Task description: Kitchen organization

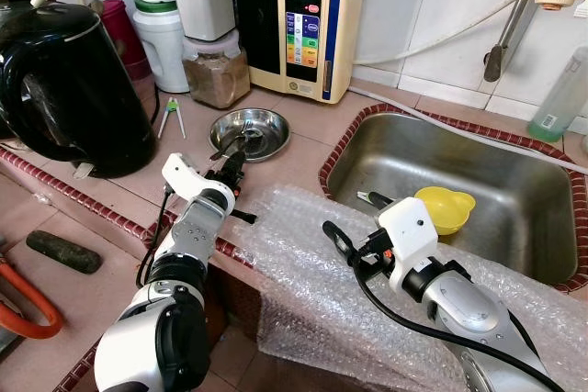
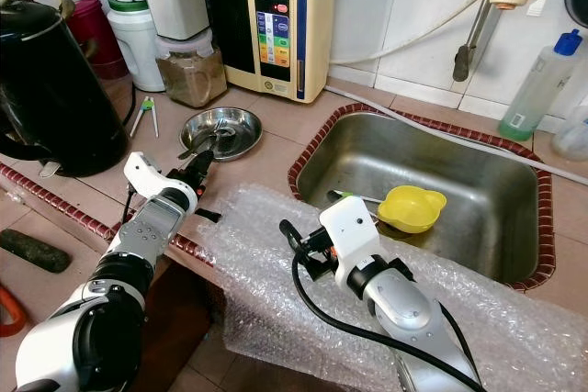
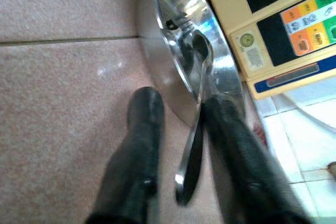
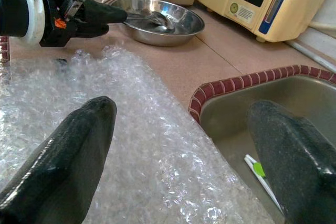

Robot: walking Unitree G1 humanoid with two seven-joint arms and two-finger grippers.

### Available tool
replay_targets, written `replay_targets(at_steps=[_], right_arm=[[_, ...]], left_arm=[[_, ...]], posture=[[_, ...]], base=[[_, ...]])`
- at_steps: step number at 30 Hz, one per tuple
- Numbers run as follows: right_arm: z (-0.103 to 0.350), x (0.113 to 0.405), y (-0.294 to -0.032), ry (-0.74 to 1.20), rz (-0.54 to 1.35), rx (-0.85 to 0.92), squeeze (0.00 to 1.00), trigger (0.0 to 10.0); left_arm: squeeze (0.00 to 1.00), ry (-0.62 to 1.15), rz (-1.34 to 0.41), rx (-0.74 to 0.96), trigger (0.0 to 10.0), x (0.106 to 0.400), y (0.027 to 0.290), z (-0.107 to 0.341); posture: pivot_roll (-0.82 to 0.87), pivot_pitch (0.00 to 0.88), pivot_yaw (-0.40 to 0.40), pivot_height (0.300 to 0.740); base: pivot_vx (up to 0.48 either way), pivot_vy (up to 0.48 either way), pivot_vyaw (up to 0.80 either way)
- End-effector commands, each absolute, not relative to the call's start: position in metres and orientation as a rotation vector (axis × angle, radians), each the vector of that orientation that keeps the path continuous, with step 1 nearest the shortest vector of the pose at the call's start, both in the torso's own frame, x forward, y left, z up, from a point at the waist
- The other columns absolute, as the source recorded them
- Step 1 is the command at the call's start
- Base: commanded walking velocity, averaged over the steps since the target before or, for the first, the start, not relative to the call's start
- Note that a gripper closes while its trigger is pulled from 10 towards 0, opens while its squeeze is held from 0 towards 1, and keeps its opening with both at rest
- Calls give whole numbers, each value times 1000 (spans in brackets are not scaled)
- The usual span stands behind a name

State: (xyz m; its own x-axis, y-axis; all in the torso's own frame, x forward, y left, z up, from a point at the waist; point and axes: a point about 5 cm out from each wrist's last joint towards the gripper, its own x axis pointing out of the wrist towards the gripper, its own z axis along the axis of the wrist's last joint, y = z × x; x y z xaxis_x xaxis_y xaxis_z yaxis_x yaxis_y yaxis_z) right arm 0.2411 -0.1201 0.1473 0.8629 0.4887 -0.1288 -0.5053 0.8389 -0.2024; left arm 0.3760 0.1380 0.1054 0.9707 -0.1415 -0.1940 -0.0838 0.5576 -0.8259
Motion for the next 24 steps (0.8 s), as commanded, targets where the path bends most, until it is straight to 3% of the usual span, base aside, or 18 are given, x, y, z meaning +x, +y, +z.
replay_targets(at_steps=[1, 10, 24], right_arm=[[149, 242, -121, 68, 527, -239, 0, 10000], [149, 242, -123, 69, 525, -242, 0, 10000], [149, 244, -122, 62, 515, -243, 0, 10000]], left_arm=[[0, 244, -46, -977, 0, 376, 140, 107], [0, 212, -68, -979, 0, 376, 139, 111], [0, 123, -252, -824, 0, 371, 121, 126]], posture=[[-177, 3, 61, 740], [-177, 2, 58, 740], [-174, 0, 62, 740]], base=[[0, 0, 0], [0, 0, 0], [0, 0, 0]])
